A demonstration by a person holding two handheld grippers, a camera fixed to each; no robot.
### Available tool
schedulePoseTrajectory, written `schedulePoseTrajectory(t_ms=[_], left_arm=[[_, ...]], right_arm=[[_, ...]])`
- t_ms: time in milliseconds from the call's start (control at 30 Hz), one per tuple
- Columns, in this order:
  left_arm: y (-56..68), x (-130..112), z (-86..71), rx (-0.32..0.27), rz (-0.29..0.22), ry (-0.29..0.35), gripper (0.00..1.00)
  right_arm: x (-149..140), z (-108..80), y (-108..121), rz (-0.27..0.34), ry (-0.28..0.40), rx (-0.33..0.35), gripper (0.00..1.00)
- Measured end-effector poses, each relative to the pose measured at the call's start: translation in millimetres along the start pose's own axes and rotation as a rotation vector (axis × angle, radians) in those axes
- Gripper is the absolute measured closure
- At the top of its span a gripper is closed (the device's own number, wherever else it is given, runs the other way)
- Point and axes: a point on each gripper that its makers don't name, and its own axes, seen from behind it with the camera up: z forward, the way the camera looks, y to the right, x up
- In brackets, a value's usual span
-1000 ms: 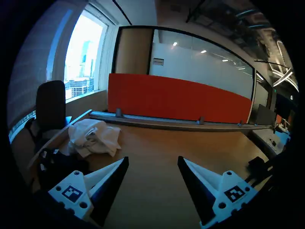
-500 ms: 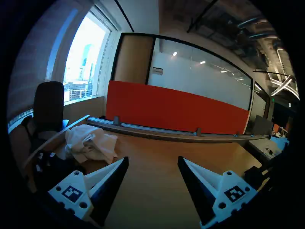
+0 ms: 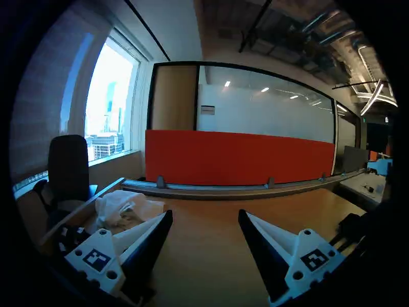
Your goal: Fold towel
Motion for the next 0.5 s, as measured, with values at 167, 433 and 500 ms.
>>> schedulePoseTrajectory(t_ms=[167, 433, 500], left_arm=[[-3.7, -8, -1.5, 0.006, 0.024, 0.021, 0.05], [-7.2, -21, -0.1, 0.007, 0.049, 0.063, 0.05], [-7.7, -27, 0.7, 0.009, 0.050, 0.070, 0.05]], right_arm=[[2, -2.6, 0, -0.011, 0.003, -0.011, 0.04], [1, -1.4, -3, -0.026, 0.003, -0.032, 0.04], [-2, -0.3, -3, -0.022, 0.004, -0.039, 0.04]])
